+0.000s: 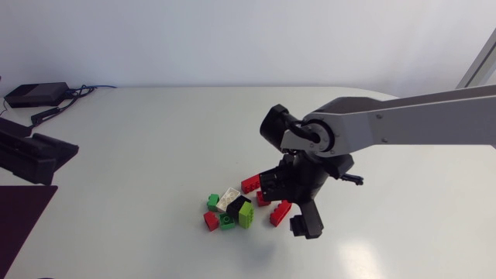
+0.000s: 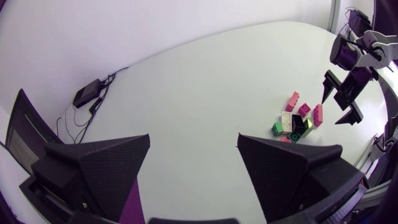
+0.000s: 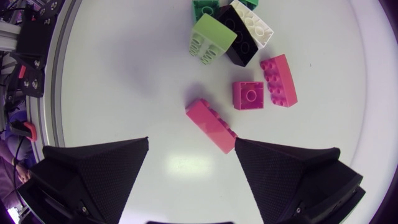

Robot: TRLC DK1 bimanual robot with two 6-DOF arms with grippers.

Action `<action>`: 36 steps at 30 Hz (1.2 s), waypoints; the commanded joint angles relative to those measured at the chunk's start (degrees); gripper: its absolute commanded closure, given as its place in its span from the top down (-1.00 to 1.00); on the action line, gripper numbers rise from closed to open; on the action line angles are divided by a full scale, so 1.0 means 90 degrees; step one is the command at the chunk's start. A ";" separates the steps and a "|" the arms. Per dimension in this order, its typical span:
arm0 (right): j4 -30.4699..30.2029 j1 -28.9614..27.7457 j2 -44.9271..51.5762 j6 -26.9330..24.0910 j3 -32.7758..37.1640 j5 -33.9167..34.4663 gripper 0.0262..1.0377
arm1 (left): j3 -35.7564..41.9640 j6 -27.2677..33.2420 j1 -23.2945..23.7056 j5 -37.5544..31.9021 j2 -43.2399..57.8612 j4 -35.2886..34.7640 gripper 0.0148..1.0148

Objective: Sort duplo bricks by size, large to the right and small to the left

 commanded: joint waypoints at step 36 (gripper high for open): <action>0.1289 -0.0819 0.1299 -0.0277 0.0086 -0.0671 -0.18 | -0.0368 0.0079 -0.0051 0.0016 -0.0122 0.0275 0.93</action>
